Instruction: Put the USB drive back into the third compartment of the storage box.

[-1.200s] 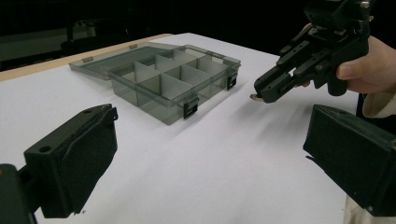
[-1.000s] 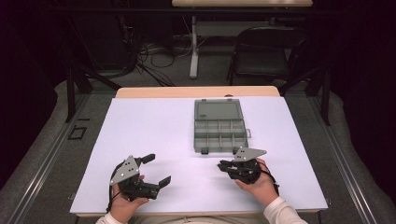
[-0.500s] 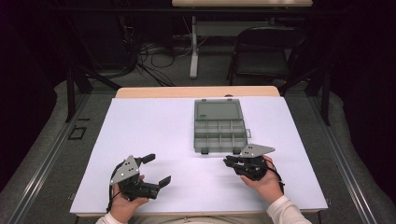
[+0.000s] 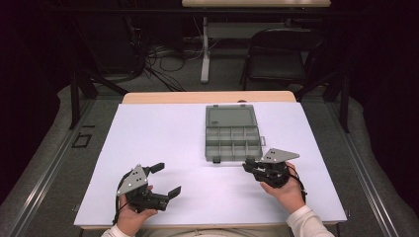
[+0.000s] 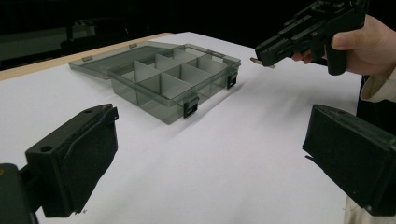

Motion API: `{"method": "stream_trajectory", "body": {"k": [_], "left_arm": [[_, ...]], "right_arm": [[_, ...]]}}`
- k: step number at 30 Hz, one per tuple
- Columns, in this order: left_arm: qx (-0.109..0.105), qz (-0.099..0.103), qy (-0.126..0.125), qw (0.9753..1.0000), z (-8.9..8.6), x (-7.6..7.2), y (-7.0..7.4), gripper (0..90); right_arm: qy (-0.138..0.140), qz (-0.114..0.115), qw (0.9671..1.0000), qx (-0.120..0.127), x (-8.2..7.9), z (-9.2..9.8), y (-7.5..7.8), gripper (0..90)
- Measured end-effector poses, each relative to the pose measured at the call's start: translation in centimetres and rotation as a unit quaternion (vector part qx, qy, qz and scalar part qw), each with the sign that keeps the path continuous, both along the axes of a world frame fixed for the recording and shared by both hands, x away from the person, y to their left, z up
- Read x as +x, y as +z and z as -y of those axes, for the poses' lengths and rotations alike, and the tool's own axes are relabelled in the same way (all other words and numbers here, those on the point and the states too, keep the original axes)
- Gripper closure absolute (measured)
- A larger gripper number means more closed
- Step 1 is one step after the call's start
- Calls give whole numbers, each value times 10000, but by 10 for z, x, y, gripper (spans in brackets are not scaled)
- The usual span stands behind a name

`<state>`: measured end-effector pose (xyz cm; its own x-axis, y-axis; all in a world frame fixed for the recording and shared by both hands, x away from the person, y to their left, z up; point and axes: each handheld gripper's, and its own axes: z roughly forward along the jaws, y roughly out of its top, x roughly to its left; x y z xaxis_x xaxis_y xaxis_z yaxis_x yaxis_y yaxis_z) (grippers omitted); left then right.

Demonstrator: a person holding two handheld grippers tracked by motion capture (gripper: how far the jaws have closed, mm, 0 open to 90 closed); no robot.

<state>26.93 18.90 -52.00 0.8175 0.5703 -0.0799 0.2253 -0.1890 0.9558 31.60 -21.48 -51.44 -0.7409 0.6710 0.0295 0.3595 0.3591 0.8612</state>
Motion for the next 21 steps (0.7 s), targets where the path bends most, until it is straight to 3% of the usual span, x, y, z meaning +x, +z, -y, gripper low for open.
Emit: {"method": "stream_trajectory", "body": {"k": [6,21], "left_arm": [[13,-5,19,10000,0,0,0,26],[6,-6,24,10000,0,0,0,26]], "right_arm": [[-53,74,10000,-22,7,4,8,794],[-33,-31,9996,-268,38,-4,19,794]]}}
